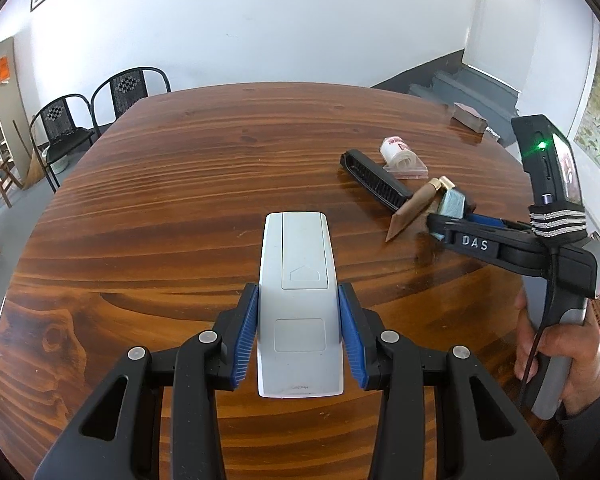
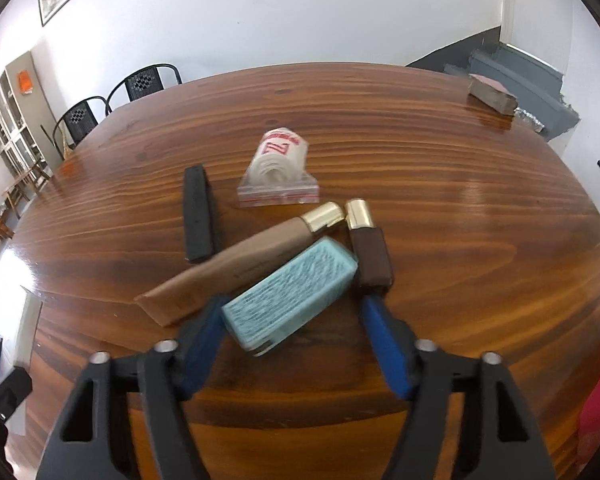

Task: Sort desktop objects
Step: 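Grasp the light teal soap box with the right gripper while the left holds the case, then carry the teal soap box into the tin and open the right gripper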

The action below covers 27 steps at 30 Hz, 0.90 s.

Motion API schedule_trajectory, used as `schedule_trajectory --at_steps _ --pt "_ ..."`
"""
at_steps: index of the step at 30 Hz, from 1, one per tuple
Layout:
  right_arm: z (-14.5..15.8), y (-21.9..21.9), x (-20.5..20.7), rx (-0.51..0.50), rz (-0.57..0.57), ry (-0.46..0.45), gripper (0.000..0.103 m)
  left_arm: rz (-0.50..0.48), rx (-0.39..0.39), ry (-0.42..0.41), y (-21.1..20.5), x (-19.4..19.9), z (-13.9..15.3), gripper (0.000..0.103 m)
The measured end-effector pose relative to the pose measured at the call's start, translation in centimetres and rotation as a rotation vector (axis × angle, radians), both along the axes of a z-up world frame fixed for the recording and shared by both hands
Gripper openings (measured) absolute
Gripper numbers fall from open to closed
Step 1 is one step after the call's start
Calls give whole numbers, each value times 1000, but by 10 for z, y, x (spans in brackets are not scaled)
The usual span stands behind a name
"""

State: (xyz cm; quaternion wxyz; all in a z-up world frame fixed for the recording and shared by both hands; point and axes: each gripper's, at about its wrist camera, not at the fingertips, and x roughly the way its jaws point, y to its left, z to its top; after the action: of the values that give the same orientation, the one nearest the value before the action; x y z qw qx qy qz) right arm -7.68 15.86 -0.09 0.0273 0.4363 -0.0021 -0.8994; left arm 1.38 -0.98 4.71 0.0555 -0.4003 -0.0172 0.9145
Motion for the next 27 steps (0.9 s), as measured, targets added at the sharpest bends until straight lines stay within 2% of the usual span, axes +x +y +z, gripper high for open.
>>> schedule_trajectory --at_steps 4,7,17,27 --pt "1 11 6 2 8 9 33 -9 -2 -4 3 2 -1 42" --pt "2 25 12 -53 18 1 26 -17 -2 -3 5 4 -1 42" --pt "6 48 30 -143 14 -14 26 -40 -3 4 14 10 2 42" --pt "29 40 62 -165 54 54 26 -63 14 19 21 17 9 42"
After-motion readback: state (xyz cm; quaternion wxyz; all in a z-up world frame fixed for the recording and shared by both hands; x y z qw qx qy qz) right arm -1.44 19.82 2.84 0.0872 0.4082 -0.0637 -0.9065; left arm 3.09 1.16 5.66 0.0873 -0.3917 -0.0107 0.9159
